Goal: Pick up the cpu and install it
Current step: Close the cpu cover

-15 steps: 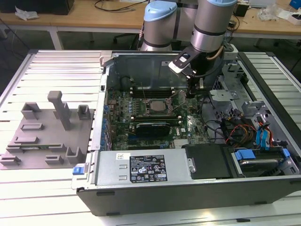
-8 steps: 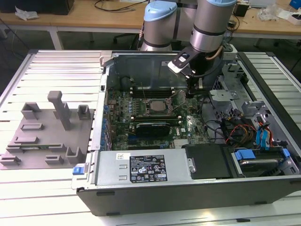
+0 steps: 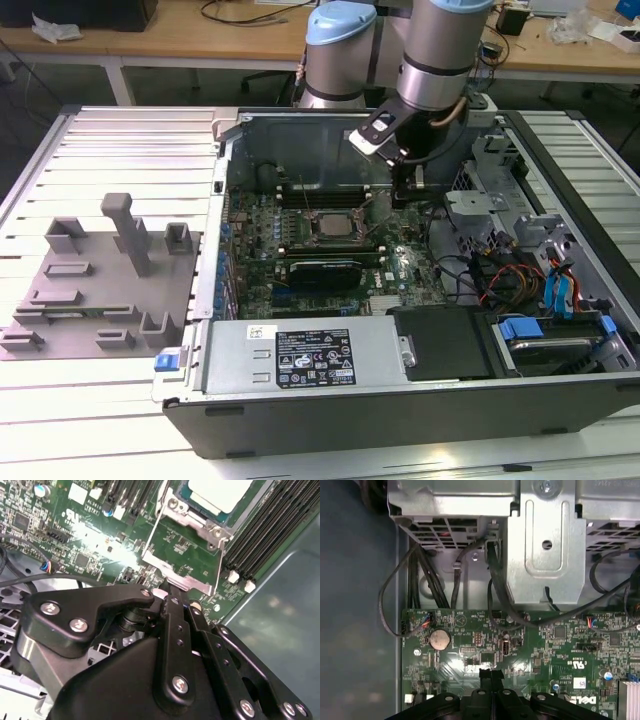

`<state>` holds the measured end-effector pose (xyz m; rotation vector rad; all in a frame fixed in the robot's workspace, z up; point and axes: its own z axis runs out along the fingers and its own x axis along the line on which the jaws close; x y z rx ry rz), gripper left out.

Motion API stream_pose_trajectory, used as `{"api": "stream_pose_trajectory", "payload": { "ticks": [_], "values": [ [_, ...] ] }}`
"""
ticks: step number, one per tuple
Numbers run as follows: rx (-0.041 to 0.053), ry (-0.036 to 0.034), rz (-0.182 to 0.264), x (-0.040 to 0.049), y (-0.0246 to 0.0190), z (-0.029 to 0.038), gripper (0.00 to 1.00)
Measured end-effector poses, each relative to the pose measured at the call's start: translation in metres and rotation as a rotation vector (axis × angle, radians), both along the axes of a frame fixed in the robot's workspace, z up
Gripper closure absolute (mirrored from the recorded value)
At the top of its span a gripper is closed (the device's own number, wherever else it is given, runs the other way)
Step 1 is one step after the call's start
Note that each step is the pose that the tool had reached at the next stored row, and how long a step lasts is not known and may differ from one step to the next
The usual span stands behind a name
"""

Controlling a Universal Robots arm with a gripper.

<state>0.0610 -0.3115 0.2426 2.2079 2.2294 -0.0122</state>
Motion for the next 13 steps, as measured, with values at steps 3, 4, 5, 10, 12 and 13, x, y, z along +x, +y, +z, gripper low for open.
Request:
{"api": "stream_pose_trajectory", "payload": {
  "ticks": [3, 4, 5, 10, 12, 13],
  "values": [
    [-0.0001, -0.0006, 0.0, -0.0061, 0.0016, 0.0, 0.89],
    [0.0, -0.0008, 0.0, -0.0081, 0.0021, 0.0, 0.89],
    [0.0, -0.0014, 0.0, -0.0099, 0.0025, 0.0, 0.89],
    [-0.0001, -0.0073, 0.0, -0.021, 0.0062, 0.0, 0.89],
    [0.0, -0.0098, 0.0, -0.0257, 0.0081, 0.0, 0.89],
    [0.0, -0.0116, 0.0, -0.0294, 0.0095, 0.0, 0.89]
  ]
}}
